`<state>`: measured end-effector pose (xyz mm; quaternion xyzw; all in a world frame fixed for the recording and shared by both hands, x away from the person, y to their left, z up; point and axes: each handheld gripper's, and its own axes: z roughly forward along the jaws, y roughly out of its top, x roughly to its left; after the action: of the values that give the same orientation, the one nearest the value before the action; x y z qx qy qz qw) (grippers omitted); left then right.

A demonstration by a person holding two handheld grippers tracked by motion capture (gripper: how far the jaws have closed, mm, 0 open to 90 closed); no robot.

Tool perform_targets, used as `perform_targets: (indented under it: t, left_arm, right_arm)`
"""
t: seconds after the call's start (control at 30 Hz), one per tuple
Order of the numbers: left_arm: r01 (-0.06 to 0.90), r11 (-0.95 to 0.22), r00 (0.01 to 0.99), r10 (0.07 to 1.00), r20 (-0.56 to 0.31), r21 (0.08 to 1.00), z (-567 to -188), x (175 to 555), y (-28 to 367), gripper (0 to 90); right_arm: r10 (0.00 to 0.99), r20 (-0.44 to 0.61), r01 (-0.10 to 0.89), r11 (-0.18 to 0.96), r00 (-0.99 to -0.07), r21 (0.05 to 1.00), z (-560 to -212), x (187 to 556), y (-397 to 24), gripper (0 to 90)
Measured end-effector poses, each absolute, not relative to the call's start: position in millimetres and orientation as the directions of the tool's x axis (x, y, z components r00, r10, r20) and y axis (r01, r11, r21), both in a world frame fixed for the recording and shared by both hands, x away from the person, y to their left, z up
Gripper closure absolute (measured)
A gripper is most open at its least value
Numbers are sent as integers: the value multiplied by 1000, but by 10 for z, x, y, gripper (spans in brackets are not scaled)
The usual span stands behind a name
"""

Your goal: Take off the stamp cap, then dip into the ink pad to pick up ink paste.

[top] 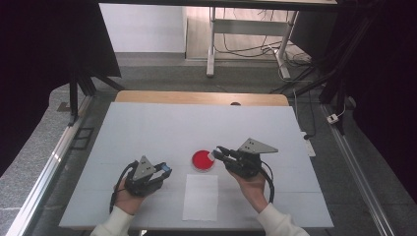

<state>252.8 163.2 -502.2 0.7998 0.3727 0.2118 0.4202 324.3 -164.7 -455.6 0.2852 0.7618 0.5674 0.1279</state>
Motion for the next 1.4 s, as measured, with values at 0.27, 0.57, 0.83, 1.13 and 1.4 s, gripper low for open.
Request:
perform_targets:
  t: [0.27, 0.57, 0.83, 1.13, 1.4]
  left_arm:
    - [448, -349, 602, 799, 11, 823, -5066, 2363, 1864, 651]
    - [479, -314, 564, 826, -14, 820, -5105, 2240, 2094, 650]
    - [489, -303, 559, 828, -28, 818, -5131, 2240, 2138, 650]
    - [493, -310, 560, 828, -24, 813, -5147, 2227, 2144, 649]
    - [493, -304, 557, 830, -27, 815, -5144, 2228, 2140, 649]
  right_arm:
    - [576, 117, 280, 202, -809, 939, -4558, 3243, -1640, 759]
    - [568, 117, 274, 200, -815, 941, -4550, 3246, -1660, 759]
    - [570, 107, 268, 206, -814, 941, -4541, 3261, -1666, 759]
    - [559, 90, 265, 240, -824, 934, -4548, 3281, -1627, 759]
    - [551, 80, 261, 258, -830, 930, -4533, 3298, -1587, 758]
